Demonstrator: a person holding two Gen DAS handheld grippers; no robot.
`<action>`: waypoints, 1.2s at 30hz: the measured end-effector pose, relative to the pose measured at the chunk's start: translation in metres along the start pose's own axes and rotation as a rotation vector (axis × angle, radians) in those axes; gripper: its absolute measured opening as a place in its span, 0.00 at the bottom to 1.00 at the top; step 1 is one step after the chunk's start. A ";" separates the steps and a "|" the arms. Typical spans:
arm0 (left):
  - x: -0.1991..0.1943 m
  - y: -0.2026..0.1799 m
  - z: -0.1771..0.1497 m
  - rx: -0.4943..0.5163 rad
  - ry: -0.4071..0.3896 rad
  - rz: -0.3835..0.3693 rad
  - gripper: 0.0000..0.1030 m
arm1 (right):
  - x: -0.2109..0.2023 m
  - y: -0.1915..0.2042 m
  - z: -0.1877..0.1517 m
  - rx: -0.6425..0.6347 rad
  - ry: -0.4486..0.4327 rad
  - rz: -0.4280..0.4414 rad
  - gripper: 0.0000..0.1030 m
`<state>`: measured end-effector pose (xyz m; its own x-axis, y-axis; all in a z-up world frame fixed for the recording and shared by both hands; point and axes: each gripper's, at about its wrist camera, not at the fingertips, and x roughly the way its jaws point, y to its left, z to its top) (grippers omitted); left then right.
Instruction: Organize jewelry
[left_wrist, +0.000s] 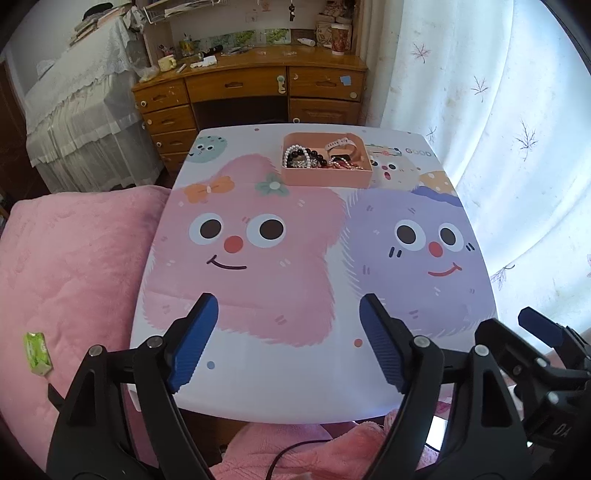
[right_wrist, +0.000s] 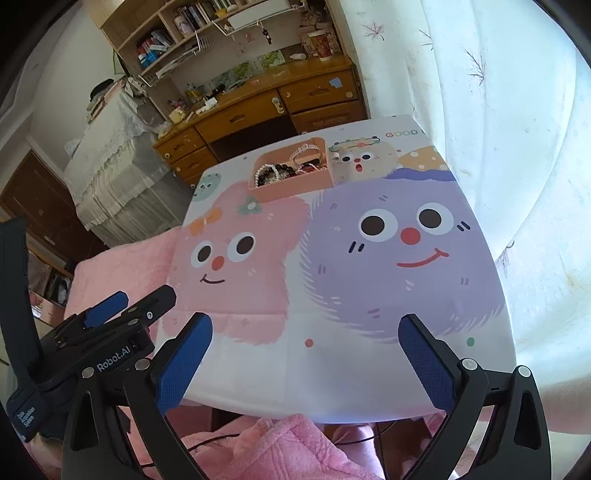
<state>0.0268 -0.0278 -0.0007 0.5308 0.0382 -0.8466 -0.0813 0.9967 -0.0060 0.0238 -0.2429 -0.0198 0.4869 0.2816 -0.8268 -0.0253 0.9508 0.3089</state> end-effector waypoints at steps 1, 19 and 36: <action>-0.001 0.003 0.000 -0.005 0.000 0.003 0.79 | 0.000 0.001 0.001 0.001 -0.001 0.000 0.99; -0.005 0.008 0.004 -0.054 -0.044 -0.015 1.00 | 0.000 0.016 0.021 -0.103 -0.032 -0.002 0.99; 0.003 -0.015 0.003 -0.024 -0.021 -0.024 1.00 | -0.008 -0.008 0.019 -0.076 -0.026 -0.027 0.99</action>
<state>0.0322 -0.0427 -0.0016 0.5507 0.0164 -0.8345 -0.0890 0.9953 -0.0391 0.0366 -0.2548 -0.0071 0.5108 0.2528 -0.8217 -0.0771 0.9654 0.2491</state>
